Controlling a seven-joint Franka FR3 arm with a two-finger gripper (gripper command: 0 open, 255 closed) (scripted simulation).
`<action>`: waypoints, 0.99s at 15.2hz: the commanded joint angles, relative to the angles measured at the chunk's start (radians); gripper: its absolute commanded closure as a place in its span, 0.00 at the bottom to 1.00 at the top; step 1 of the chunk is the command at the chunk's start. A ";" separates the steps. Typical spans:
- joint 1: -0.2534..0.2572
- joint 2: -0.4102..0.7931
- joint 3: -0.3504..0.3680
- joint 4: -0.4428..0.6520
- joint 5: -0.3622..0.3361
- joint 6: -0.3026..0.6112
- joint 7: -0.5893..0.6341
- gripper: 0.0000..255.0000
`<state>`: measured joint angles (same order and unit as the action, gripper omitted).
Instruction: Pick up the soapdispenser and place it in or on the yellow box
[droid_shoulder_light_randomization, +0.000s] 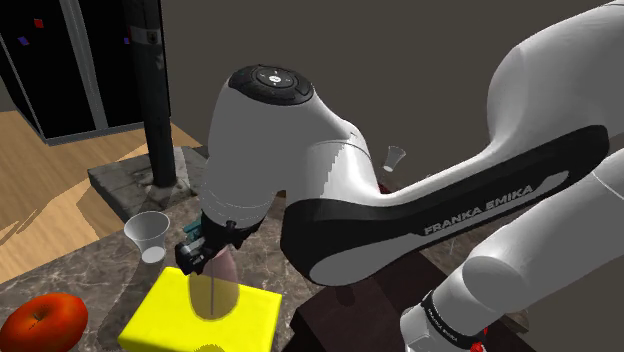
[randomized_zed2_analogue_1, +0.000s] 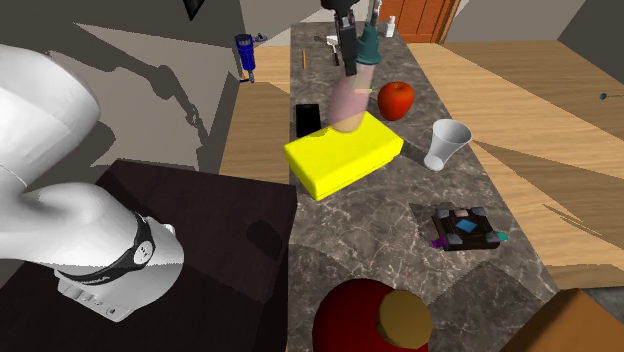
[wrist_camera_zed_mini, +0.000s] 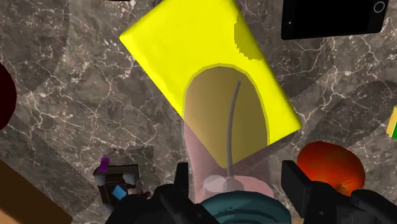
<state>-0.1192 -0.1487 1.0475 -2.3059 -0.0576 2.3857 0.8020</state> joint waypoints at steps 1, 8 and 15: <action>-0.015 0.028 0.018 -0.012 -0.038 0.028 0.030 1.00; -0.053 0.155 0.060 -0.042 -0.230 0.101 0.179 1.00; -0.040 0.221 0.044 -0.047 -0.340 0.122 0.260 1.00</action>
<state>-0.1606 0.0693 1.0922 -2.3541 -0.3922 2.5076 1.0588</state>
